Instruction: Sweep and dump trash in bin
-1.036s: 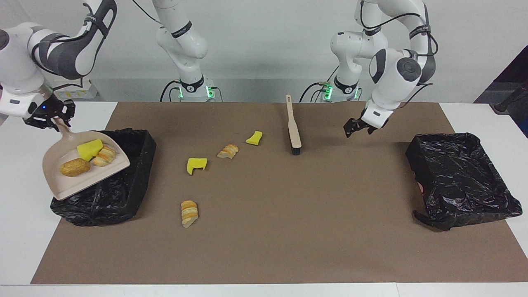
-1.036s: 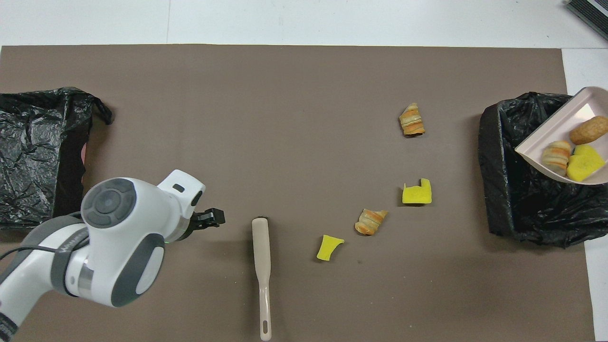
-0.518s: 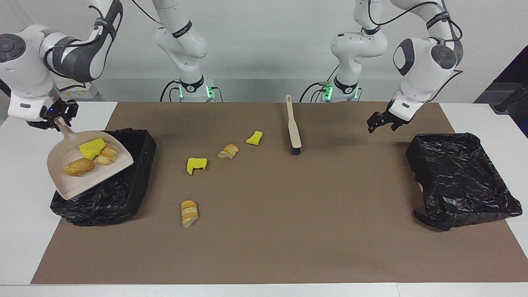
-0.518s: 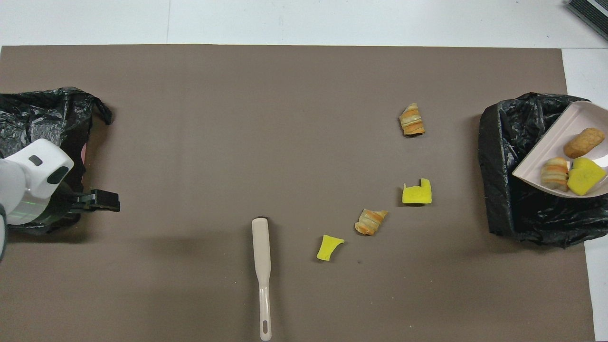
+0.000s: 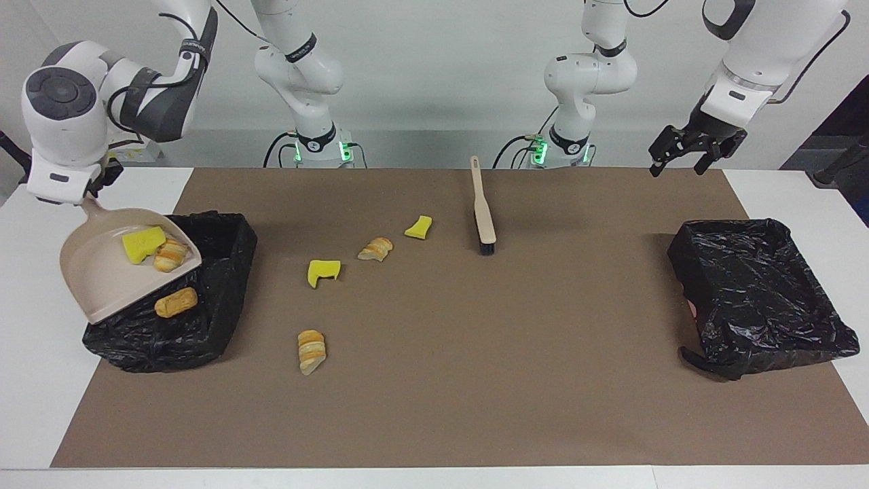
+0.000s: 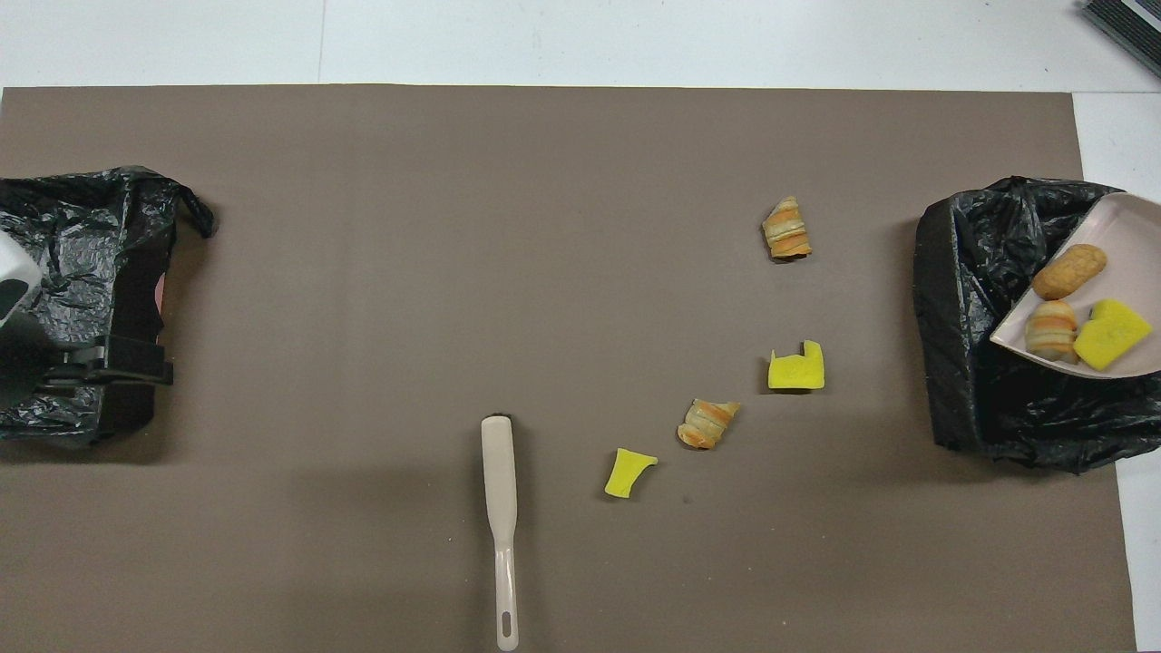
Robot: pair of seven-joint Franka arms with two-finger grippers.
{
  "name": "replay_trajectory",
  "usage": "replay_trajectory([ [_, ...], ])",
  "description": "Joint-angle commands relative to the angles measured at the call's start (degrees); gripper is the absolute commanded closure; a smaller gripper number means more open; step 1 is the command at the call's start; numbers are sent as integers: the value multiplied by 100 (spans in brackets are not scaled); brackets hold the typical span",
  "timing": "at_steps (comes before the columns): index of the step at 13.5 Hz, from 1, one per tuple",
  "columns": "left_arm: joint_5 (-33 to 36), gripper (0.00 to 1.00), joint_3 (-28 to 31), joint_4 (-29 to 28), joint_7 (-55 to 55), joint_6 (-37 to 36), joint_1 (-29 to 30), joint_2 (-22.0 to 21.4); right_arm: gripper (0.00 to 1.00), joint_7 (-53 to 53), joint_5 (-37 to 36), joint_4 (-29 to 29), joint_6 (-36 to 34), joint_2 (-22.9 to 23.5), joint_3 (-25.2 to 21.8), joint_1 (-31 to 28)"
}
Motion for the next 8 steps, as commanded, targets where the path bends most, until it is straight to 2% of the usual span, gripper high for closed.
replay_trajectory([
  [1, 91, 0, 2, 405, 49, -242, 34, 193, 100, -79, -299, 408, -294, 202, 35, 2],
  [2, 99, 0, -7, 486, 49, -277, 25, 298, 100, -166, -412, 426, -329, 211, 44, 2],
  [4, 73, 0, 2, 391, 58, -295, 25, 238, 100, -246, -510, 435, -399, 238, 61, 11],
  [6, 81, 0, -24, 407, 5, -383, -10, 237, 100, -246, -1078, 435, -399, 273, 70, 290],
  [8, 90, 0, -25, 434, -4, -366, -36, 246, 100, -246, -1204, 618, -391, 404, 70, 415],
])
